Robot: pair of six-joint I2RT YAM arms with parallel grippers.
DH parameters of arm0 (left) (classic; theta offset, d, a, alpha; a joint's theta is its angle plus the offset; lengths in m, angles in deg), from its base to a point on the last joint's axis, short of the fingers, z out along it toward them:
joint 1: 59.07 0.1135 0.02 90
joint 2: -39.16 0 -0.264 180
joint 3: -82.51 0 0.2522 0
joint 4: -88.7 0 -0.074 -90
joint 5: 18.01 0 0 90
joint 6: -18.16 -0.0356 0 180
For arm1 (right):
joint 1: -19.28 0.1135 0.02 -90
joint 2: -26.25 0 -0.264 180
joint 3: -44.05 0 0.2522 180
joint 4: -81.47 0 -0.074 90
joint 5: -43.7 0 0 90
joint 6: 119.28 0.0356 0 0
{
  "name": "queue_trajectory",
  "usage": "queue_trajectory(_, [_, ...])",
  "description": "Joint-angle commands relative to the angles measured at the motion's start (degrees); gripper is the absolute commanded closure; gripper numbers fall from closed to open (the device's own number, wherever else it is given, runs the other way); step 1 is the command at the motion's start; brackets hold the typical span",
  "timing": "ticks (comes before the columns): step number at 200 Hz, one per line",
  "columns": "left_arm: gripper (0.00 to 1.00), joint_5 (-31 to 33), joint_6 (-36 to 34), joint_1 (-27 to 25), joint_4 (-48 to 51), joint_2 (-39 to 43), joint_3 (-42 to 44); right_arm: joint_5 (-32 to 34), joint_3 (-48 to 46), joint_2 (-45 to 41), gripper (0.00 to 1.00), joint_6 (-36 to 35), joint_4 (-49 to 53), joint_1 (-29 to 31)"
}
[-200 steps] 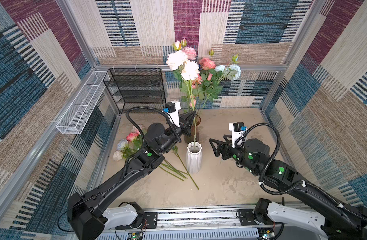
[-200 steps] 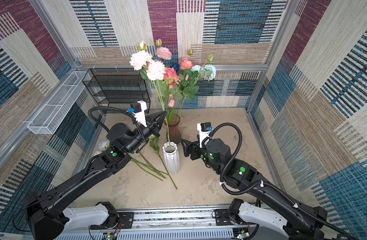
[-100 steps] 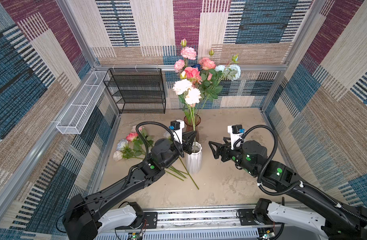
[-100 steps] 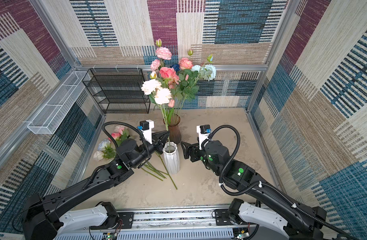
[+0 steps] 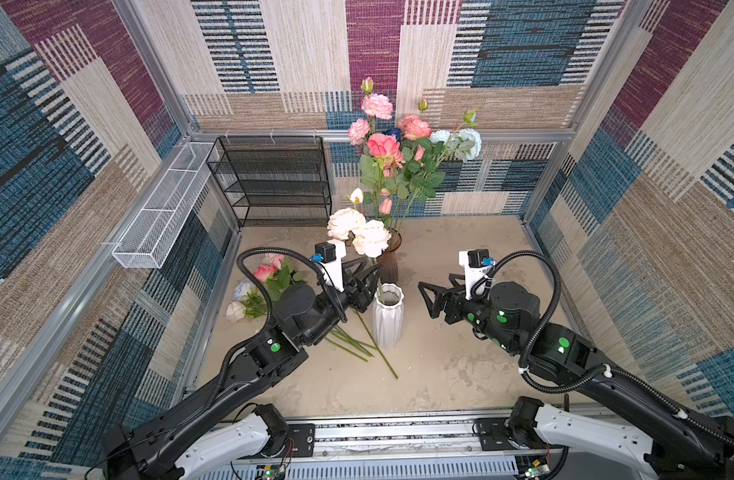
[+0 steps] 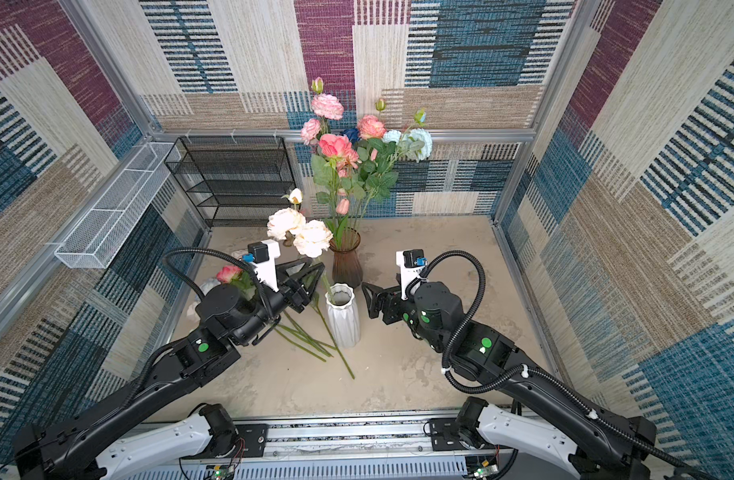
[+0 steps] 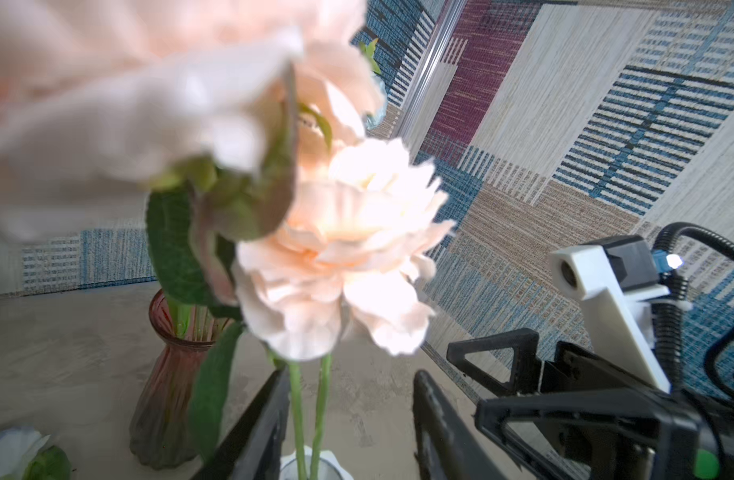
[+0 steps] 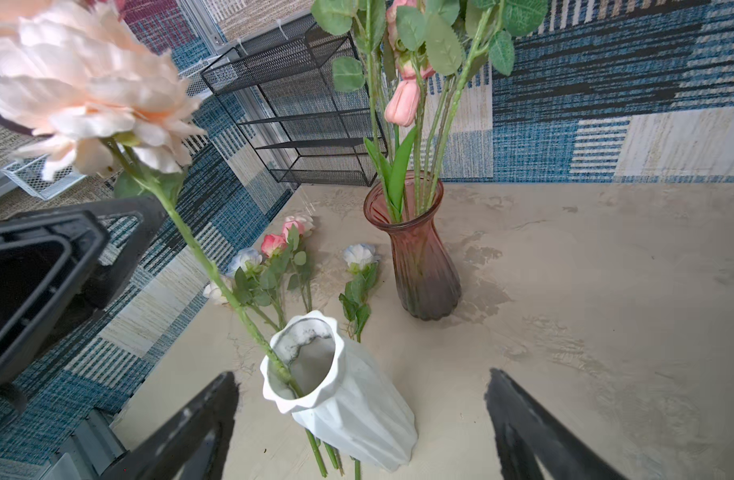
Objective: Arrange the flowers into the vase
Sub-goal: 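Open the left gripper and lower it back to the flower pile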
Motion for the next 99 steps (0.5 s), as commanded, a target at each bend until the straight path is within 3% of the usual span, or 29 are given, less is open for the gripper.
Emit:
queue_trajectory(1, [0.50, 2.7, 2.5, 0.0, 5.7, 4.4, 1.8, -0.2, -0.6, -0.6, 0.05, 0.6, -2.3, 0.1])
queue_trajectory(57, [0.48, 9.9, 8.0, 0.0, 14.6, 18.7, 12.5, -0.5, -2.4, -0.7, 0.05, 0.6, -4.0, 0.1])
queue_trajectory(99, [0.49, 13.7, 14.4, 0.1, 21.2, 20.7, 17.1, -1.5, -3.2, -0.2, 0.05, 1.2, -4.6, 0.1])
